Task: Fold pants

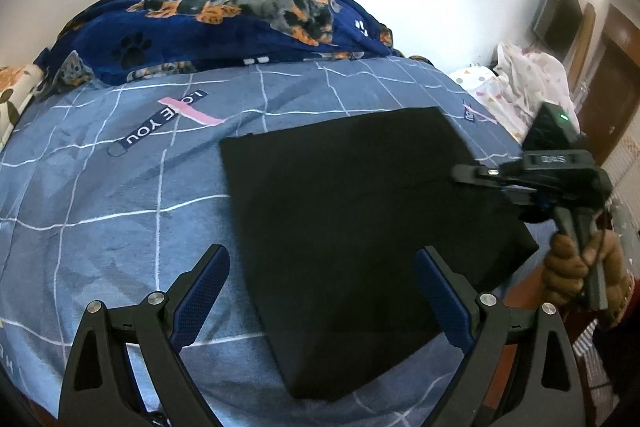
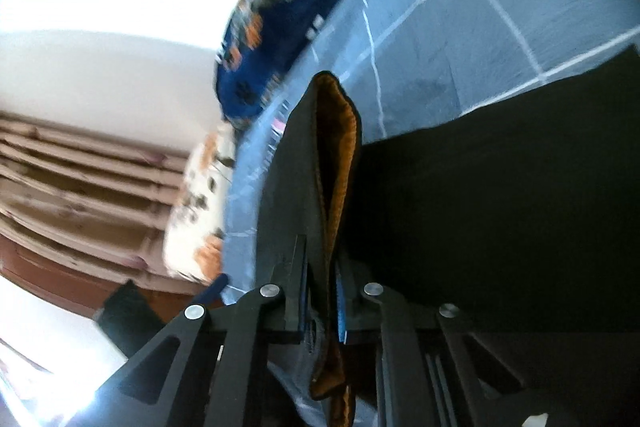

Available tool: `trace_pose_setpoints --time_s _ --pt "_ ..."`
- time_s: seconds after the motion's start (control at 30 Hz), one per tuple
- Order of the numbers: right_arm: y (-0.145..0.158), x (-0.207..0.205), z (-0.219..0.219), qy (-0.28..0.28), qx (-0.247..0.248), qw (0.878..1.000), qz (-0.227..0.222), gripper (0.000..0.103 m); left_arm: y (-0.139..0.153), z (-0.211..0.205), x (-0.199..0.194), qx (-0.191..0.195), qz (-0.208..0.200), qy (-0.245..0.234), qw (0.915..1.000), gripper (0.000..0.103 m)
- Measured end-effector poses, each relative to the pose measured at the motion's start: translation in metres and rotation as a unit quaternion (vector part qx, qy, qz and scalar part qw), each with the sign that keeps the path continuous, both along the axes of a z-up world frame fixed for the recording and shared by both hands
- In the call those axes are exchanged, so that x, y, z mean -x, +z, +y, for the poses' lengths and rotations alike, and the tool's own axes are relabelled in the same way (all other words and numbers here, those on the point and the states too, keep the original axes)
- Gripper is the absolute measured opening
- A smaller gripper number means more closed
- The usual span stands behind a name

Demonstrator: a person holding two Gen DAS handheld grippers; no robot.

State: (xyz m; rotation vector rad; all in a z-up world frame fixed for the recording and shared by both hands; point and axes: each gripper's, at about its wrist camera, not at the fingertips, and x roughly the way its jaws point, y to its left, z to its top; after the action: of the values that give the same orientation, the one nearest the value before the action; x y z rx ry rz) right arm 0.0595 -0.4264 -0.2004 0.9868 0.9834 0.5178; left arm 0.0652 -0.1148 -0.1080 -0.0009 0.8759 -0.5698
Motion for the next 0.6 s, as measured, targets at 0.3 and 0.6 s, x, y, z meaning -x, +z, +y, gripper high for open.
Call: trace_pose_setpoints --time_s 0.3,0.6 --pt "0.002 0.046 -0.079 -0.104 -0.018 0.994 -0.005 0.011 0.003 -0.012 -0.009 -0.001 -0.004 -0.012 0.9999 0.094" --pt "-0.025 0.055 -0.115 -0.142 -0.033 0.989 0.001 0.011 -0.011 -0.031 -0.007 -0.03 0.008 -0.04 0.9987 0.094"
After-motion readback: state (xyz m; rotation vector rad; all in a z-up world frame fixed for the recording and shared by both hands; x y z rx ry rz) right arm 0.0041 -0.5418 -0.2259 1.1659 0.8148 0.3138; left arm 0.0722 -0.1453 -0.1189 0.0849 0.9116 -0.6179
